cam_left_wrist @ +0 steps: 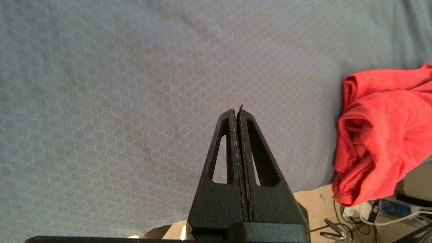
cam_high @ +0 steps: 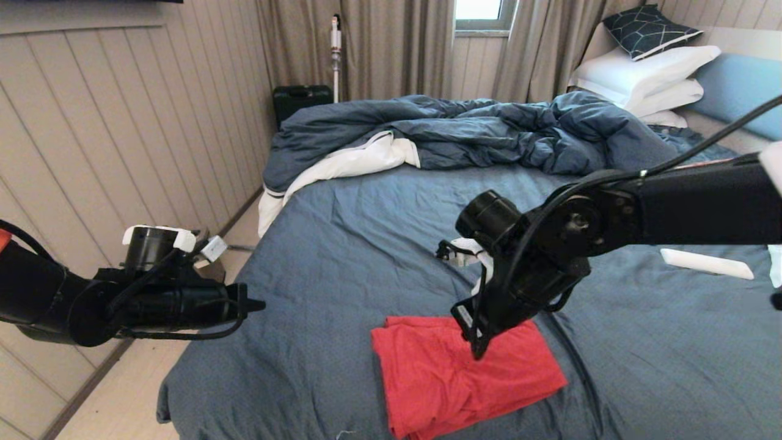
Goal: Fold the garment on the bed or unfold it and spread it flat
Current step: Unford the red T-shirt
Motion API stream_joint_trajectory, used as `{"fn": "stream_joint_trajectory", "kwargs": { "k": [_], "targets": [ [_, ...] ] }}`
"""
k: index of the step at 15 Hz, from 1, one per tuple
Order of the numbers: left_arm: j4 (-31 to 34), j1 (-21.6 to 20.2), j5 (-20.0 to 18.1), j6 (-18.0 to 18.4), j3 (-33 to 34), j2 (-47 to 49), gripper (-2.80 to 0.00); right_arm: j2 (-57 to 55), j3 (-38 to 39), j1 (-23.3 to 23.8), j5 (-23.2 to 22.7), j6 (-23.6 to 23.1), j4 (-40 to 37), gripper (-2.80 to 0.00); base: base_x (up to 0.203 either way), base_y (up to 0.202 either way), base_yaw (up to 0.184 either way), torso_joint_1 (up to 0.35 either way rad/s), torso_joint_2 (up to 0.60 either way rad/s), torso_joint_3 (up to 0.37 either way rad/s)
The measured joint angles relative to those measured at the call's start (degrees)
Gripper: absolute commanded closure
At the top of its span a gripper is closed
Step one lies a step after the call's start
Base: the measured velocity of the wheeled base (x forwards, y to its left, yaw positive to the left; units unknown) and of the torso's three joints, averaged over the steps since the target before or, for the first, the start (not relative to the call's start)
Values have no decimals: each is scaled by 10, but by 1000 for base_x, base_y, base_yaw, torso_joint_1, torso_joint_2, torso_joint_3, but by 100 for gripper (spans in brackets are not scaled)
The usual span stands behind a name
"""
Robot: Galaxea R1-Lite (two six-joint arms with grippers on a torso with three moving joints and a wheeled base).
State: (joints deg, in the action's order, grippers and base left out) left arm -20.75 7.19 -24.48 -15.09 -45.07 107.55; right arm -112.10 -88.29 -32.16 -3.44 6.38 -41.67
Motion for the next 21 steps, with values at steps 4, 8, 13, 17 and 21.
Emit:
{"fn": "stream_joint_trajectory", "kwargs": {
  "k": [4,8,13,17,21],
  "targets": [
    [0,-1,0,-1,13,-33,0,76,30,48,19,13,2,0,0,0,0,0,0,0],
    [-1,-4,0,-2,26,-68,0,135,60,107,25,25,5,0,0,0,0,0,0,0],
    [1,-4,0,-3,39,-116,0,191,94,127,24,28,9,0,0,0,0,0,0,0],
    [2,-3,1,-3,49,-154,0,233,128,149,24,35,23,0,0,0,0,0,0,0],
    [4,-4,5,-3,50,-161,0,265,174,157,23,38,50,0,0,0,0,0,0,0]
  ]
}}
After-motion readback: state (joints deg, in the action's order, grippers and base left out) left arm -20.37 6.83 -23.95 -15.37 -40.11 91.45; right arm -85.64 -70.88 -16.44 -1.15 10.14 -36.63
